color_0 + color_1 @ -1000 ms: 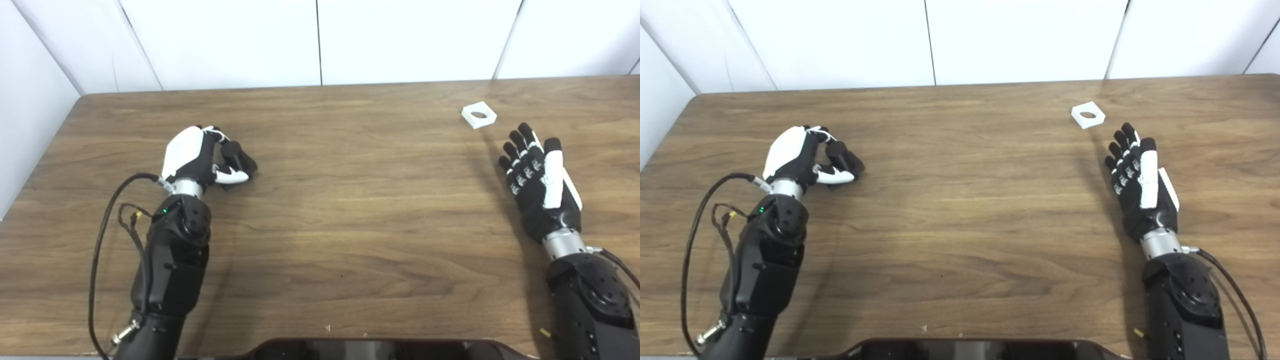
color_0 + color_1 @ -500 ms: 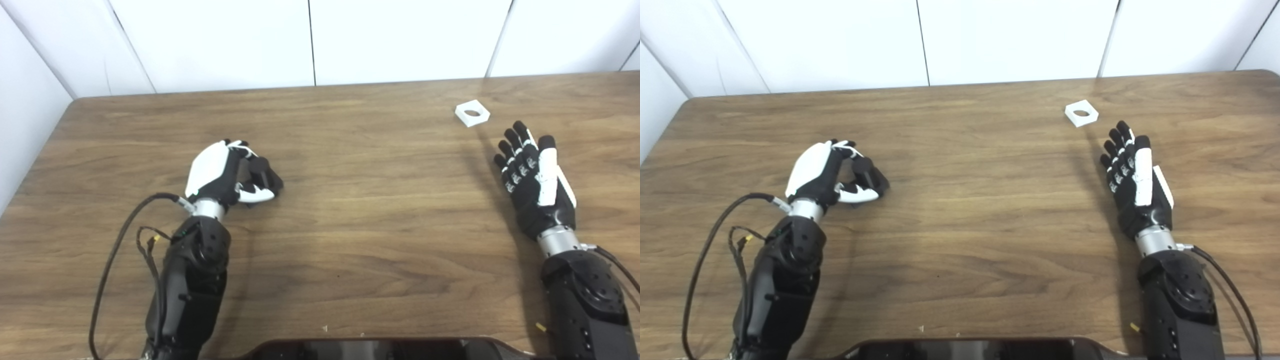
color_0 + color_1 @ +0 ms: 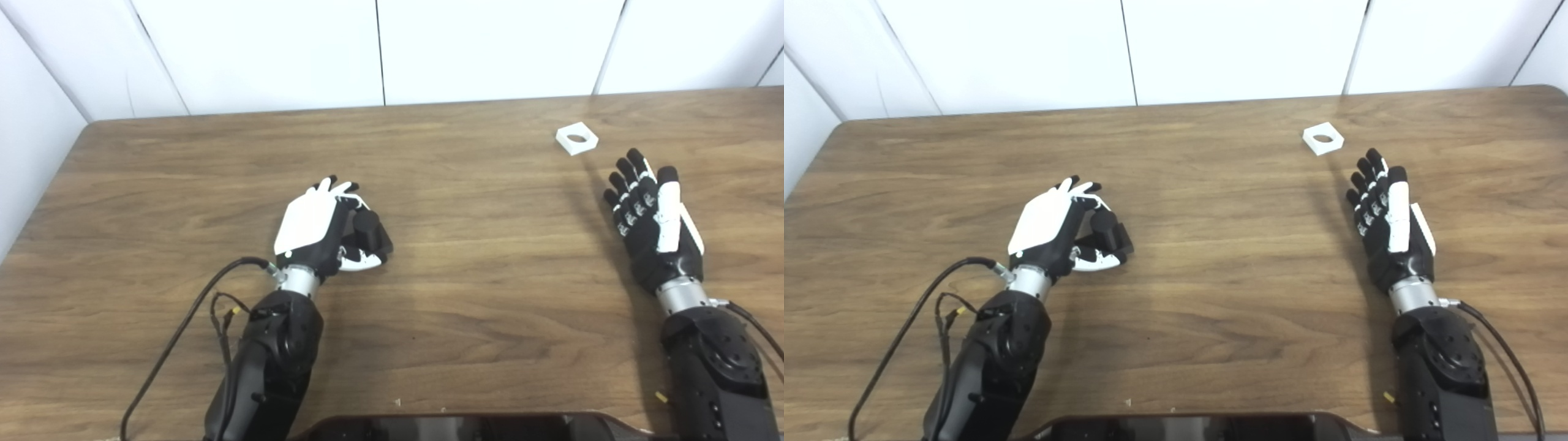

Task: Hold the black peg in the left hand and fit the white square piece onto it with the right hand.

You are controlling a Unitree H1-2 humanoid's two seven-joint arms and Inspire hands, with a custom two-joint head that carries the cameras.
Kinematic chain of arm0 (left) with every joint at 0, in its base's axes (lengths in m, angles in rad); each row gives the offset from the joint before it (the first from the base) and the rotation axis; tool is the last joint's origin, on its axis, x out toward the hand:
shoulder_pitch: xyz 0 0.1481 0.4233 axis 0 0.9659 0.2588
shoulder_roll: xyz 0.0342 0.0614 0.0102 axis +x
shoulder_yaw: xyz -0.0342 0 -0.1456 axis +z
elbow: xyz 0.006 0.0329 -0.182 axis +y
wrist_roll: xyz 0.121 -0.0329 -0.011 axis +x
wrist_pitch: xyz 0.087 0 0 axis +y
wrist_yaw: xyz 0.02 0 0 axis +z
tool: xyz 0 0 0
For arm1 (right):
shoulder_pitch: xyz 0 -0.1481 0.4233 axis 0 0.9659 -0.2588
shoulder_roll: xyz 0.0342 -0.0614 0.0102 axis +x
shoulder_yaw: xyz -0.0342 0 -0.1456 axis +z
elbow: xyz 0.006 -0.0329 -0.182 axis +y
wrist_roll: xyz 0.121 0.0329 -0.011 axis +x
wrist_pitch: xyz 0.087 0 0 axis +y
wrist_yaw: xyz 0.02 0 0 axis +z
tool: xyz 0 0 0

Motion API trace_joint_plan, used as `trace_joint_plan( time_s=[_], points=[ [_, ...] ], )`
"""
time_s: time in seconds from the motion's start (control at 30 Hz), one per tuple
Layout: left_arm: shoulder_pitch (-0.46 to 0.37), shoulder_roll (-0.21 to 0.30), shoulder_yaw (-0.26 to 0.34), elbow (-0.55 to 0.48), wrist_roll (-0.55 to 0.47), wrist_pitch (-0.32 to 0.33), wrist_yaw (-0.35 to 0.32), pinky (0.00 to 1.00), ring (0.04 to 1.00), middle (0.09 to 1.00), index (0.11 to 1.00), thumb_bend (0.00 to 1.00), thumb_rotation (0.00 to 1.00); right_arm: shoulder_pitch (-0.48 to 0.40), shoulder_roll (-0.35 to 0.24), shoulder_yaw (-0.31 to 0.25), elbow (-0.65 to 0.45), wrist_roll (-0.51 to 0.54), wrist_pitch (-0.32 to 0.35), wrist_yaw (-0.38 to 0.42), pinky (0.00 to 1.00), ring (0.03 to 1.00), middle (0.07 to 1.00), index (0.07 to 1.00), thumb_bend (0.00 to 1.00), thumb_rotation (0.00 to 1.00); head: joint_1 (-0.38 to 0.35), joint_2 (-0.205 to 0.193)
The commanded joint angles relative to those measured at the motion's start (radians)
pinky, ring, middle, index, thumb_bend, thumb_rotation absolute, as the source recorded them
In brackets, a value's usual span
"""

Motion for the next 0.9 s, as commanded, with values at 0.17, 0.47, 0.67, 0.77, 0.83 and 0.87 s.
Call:
trace_joint_plan(
  time_s=[0.17,0.47,0.67,0.77,0.83,0.87],
  points=[
    [0.008,-0.033,-0.058,-0.049,0.024,-0.021,-0.014,1.0,1.0,0.907,0.491,0.52,0.06,0.045,0.037,0.011,0.015,0.001,-0.005,-0.008,1.0,1.0,1.0,1.0,0.62,1.0,-0.018,0.003],
    [0.029,-0.064,-0.135,-0.06,0.049,-0.037,-0.041,1.0,1.0,0.913,0.491,0.52,0.07,0.051,0.045,0.008,0.009,0.005,-0.005,-0.015,1.0,1.0,1.0,1.0,0.62,1.0,-0.035,0.006],
    [0.046,-0.088,-0.173,-0.054,0.051,-0.053,-0.032,1.0,1.0,0.908,0.49,0.52,0.07,0.058,0.047,0.006,-0.002,0.002,0.008,-0.023,1.0,1.0,1.0,1.0,0.63,1.0,-0.044,0.006],
    [0.049,-0.094,-0.189,-0.045,0.057,-0.071,-0.021,1.0,1.0,0.903,0.49,0.52,0.07,0.061,0.048,0.006,-0.003,-0.006,0.004,-0.029,1.0,1.0,1.0,1.0,0.63,1.0,-0.047,0.006],
    [0.051,-0.1,-0.201,-0.04,0.059,-0.082,-0.019,1.0,1.0,0.904,0.49,0.52,0.07,0.063,0.049,0.005,-0.003,-0.006,0.001,-0.031,1.0,1.0,1.0,1.0,0.61,1.0,-0.047,0.006],
    [0.051,-0.103,-0.206,-0.039,0.061,-0.084,-0.018,0.99,0.999,0.902,0.49,0.52,0.07,0.064,0.049,0.005,-0.003,-0.004,0.001,-0.031,1.0,1.0,1.0,1.0,0.61,1.0,-0.048,0.006]
  ],
)
